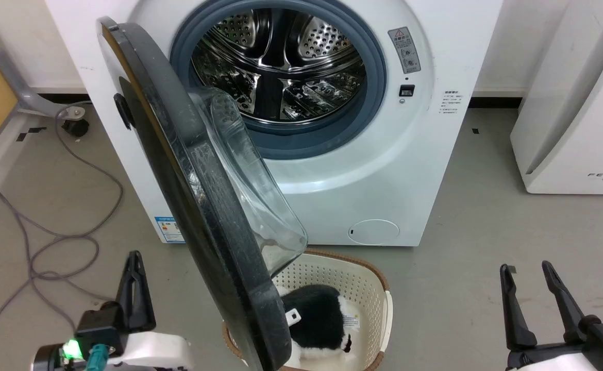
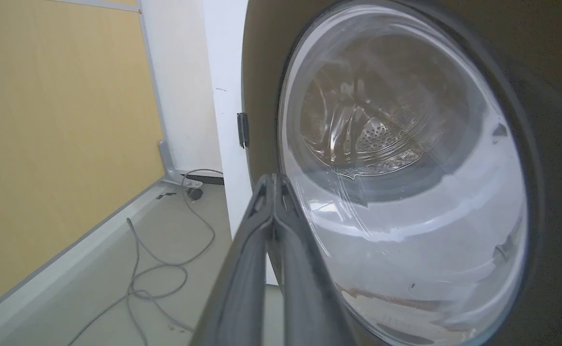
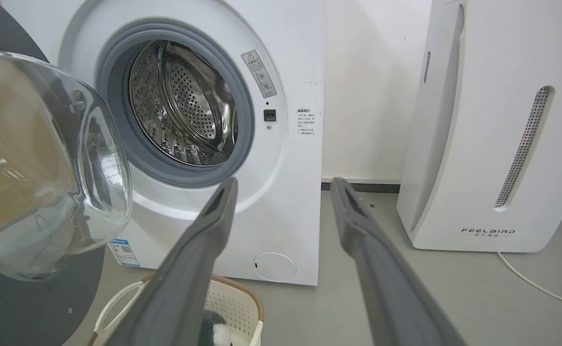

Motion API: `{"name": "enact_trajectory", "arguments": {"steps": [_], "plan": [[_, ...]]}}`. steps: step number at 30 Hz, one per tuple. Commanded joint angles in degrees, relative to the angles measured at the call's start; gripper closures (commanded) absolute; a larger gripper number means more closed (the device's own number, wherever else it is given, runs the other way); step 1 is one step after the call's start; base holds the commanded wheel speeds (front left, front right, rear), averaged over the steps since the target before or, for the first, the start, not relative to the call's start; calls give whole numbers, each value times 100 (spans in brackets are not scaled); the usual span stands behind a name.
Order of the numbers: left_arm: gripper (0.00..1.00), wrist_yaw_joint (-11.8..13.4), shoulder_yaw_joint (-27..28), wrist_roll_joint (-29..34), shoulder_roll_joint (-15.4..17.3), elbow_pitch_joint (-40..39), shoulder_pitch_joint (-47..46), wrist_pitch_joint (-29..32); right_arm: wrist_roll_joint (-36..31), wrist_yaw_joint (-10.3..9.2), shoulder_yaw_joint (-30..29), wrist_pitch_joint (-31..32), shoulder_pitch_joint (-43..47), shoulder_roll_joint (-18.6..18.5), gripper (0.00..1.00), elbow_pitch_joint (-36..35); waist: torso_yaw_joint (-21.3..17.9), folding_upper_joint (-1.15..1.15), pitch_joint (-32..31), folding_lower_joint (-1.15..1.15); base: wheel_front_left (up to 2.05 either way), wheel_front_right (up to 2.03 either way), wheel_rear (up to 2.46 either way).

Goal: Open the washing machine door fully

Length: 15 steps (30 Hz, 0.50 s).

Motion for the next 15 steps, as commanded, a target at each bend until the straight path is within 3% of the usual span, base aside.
{"name": "enact_trajectory", "arguments": {"steps": [1,9,15], "plan": [[100,3,42,-2,8,-58,4,-30,32,29,-7,-25,114,29,0,-32,13,0,-7,0,0,0,0],[100,-58,175,133,49,-1045,-317,-30,71,29,-43,-25,187,30,0,-136,122,0,-29,0,0,0,0],[100,-181,-168,345,59,-2234,-472,-30,117,29,-16,-25,211,30,0,-173,176,0,-40,0,0,0,0]]}}
